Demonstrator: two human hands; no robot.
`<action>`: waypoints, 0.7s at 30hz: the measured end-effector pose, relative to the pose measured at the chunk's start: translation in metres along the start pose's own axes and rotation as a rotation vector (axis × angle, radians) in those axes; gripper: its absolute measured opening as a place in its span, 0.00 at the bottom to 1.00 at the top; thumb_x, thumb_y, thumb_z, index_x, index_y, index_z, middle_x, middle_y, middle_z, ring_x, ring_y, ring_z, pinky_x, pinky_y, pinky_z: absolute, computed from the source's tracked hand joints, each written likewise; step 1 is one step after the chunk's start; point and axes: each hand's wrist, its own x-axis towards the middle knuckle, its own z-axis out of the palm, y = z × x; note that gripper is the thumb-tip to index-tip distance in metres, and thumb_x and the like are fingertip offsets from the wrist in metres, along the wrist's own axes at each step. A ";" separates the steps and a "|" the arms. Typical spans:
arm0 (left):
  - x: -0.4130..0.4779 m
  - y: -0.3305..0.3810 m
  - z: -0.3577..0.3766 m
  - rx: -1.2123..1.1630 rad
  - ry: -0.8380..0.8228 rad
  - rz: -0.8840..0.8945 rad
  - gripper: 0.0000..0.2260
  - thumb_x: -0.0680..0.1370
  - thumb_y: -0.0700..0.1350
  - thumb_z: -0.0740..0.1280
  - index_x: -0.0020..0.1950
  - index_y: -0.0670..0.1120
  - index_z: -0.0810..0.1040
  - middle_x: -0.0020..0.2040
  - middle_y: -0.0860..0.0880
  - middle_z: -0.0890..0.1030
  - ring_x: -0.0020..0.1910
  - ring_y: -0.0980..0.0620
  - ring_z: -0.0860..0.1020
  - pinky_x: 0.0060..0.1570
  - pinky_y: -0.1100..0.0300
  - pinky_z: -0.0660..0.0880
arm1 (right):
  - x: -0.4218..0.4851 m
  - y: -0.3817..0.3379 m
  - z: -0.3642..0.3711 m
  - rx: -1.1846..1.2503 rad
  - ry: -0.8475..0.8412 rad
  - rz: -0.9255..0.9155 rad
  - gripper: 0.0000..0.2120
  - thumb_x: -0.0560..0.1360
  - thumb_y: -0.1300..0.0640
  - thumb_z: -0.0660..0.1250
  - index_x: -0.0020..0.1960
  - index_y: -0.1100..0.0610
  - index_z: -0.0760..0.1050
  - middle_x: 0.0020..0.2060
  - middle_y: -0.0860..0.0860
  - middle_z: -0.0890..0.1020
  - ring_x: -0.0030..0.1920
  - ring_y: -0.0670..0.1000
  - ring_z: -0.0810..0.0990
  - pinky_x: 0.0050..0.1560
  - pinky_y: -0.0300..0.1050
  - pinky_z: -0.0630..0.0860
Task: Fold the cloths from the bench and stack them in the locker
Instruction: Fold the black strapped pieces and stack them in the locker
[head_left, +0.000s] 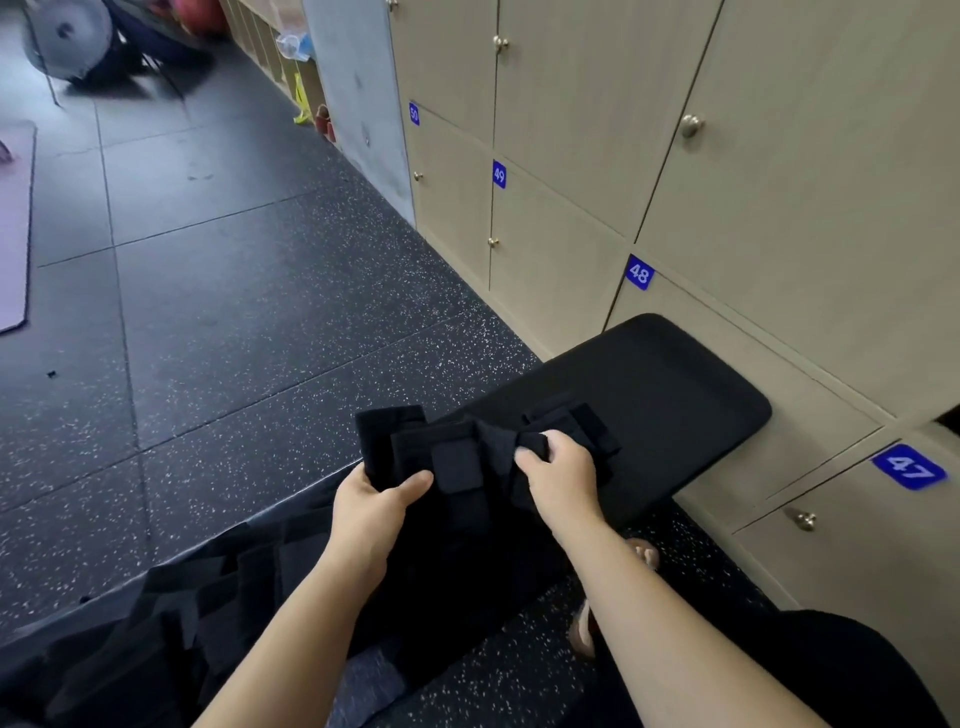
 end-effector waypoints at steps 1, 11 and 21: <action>-0.004 0.005 0.003 -0.018 -0.009 0.001 0.09 0.72 0.35 0.74 0.50 0.43 0.80 0.43 0.44 0.86 0.44 0.43 0.85 0.51 0.44 0.81 | -0.001 -0.004 -0.011 0.075 0.027 -0.020 0.08 0.72 0.57 0.67 0.36 0.57 0.73 0.31 0.51 0.76 0.34 0.50 0.73 0.37 0.47 0.68; -0.071 0.042 0.089 -0.055 -0.257 0.039 0.11 0.73 0.36 0.74 0.54 0.44 0.80 0.45 0.44 0.86 0.44 0.43 0.85 0.47 0.47 0.82 | -0.039 -0.015 -0.149 0.534 0.308 -0.012 0.09 0.76 0.60 0.67 0.40 0.65 0.75 0.34 0.53 0.78 0.36 0.50 0.76 0.35 0.42 0.74; -0.154 0.034 0.209 -0.044 -0.495 -0.008 0.13 0.71 0.37 0.75 0.55 0.43 0.80 0.48 0.43 0.85 0.46 0.42 0.84 0.51 0.45 0.81 | -0.086 0.020 -0.293 0.799 0.545 0.131 0.05 0.76 0.60 0.69 0.42 0.60 0.76 0.40 0.50 0.79 0.43 0.47 0.77 0.56 0.47 0.72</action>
